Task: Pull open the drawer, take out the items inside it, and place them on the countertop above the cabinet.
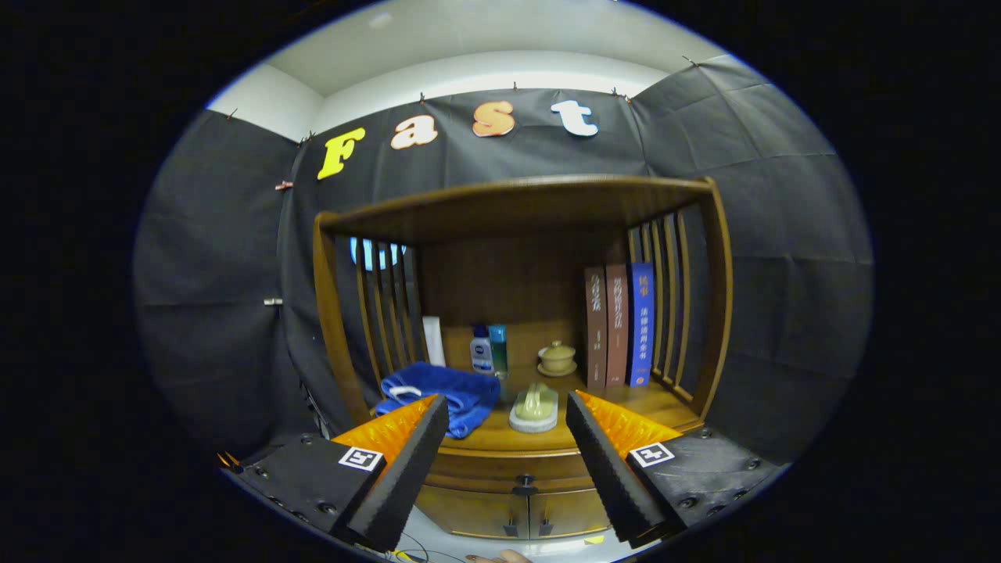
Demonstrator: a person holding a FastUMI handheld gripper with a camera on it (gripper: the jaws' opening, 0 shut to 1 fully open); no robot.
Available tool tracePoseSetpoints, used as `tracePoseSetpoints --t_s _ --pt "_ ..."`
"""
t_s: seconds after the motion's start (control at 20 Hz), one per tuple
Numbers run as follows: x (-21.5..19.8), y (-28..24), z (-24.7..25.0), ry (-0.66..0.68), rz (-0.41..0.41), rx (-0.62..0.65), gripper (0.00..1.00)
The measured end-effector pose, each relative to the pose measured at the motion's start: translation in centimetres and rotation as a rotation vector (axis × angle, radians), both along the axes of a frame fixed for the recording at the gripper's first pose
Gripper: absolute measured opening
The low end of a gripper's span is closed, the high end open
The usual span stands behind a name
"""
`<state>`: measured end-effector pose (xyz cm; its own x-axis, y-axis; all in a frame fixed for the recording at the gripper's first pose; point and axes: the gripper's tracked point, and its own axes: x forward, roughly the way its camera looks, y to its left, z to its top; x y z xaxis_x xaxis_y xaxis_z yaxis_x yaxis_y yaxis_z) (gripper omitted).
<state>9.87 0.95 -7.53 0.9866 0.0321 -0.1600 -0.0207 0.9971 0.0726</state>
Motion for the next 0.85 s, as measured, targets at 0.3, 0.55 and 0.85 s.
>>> tracePoseSetpoints --t_s 0.3,0.55,0.85 --pt "-3.2 0.6 7.6 -0.032 0.010 -0.047 0.99" --pt "-5.2 0.8 9.3 -0.052 0.030 -0.038 0.99" --pt "-6.1 1.1 9.8 -0.056 0.041 -0.048 0.99"
